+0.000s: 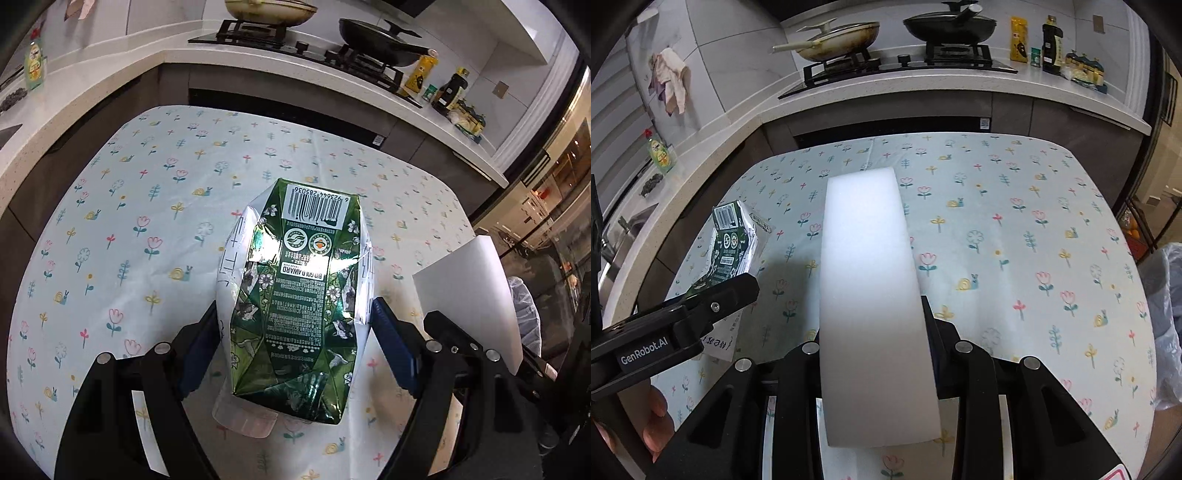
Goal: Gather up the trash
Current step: 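Carry the carton and sponge over the trash bin and open both grippers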
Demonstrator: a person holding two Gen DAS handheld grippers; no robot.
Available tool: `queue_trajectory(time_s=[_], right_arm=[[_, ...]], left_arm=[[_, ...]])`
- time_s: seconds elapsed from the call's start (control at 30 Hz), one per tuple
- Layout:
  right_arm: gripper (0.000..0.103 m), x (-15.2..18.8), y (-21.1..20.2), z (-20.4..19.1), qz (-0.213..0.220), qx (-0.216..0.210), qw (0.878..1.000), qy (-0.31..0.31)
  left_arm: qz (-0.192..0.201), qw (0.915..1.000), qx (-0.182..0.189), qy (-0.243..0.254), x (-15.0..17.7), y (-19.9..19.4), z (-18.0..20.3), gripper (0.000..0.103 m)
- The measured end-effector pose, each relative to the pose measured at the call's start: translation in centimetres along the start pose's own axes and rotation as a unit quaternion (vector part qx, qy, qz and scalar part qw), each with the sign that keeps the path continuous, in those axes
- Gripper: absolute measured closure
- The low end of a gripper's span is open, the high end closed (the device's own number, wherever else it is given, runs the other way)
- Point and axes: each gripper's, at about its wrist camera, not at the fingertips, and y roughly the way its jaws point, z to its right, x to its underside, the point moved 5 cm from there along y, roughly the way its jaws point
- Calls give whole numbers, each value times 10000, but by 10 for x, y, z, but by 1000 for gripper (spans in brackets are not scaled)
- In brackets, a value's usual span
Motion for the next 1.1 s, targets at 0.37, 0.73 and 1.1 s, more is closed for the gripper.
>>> queue_trajectory(time_s=[0.37,0.73,1.1], right_arm=[[73,34,-81,94,420,454,9955,719],[73,78,-143,198,711,816,9834,1454],[72,111,-179,291,891,1115,9653,2185]], left_arm=[[66,9957,329,869,28,-26,113,27],[6,9821,694,1751,73,-34,235,27],[-233,9640,1030,2442,118,-17,339,27]])
